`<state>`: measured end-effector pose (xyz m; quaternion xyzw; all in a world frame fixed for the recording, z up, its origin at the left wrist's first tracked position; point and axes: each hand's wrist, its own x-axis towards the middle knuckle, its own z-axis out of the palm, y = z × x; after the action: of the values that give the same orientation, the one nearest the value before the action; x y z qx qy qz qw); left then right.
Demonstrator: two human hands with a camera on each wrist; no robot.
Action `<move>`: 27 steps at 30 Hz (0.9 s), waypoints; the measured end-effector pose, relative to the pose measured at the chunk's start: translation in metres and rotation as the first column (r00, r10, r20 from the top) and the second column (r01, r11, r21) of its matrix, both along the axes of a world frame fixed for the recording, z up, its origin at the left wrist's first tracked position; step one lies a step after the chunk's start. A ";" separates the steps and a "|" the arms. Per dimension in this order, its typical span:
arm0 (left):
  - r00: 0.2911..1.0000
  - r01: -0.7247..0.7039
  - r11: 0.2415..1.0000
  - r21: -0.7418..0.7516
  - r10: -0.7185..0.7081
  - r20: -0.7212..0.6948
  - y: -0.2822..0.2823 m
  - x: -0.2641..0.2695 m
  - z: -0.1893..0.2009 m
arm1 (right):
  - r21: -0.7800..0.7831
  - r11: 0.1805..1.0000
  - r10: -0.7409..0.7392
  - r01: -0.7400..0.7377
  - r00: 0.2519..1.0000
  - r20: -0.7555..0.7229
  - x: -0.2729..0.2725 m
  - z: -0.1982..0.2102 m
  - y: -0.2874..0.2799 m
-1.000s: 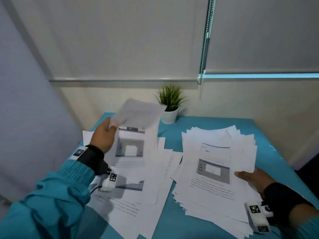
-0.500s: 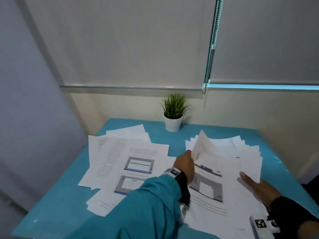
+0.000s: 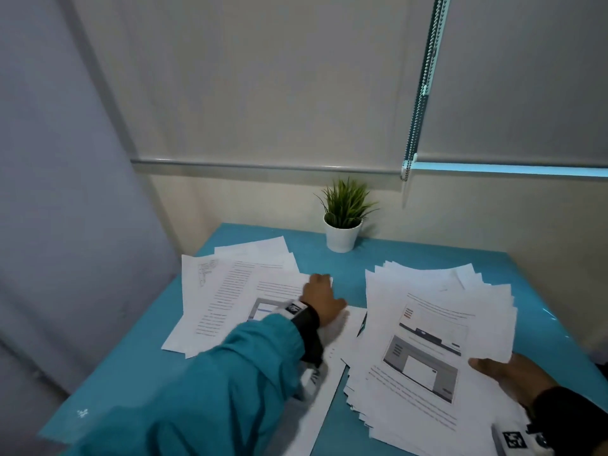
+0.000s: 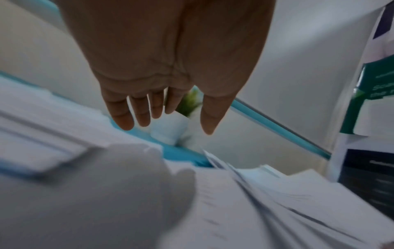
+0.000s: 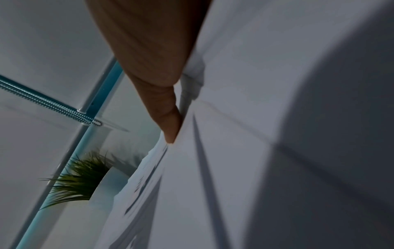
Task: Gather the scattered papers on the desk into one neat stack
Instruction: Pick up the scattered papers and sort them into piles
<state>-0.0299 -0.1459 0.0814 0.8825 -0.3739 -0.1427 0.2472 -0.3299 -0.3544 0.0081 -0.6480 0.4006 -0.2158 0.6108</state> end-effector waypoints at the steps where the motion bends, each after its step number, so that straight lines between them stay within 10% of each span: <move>1: 0.998 -0.032 0.998 0.051 0.029 0.063 0.015 0.015 0.005 | 0.015 1.000 -0.004 0.004 1.000 0.014 0.000 -0.001 -0.001; 10: 0.950 -0.311 0.797 0.517 0.253 0.181 0.134 0.080 0.001 | 0.004 1.000 0.001 0.000 0.999 -0.041 0.003 0.009 0.007; 19: 0.979 -0.204 0.974 0.102 0.205 0.003 0.138 0.095 0.000 | -0.054 0.998 -0.035 0.031 0.997 -0.074 0.002 0.017 0.014; 27: 0.949 -0.315 0.889 -0.332 0.291 -0.121 0.156 0.127 0.012 | -0.011 0.999 -0.031 0.030 0.999 -0.024 0.003 0.019 0.015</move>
<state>0.0968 0.0104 0.0930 0.8671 -0.2423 -0.0644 0.4305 -0.3273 -0.3395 0.0266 -0.6477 0.4166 -0.2194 0.5989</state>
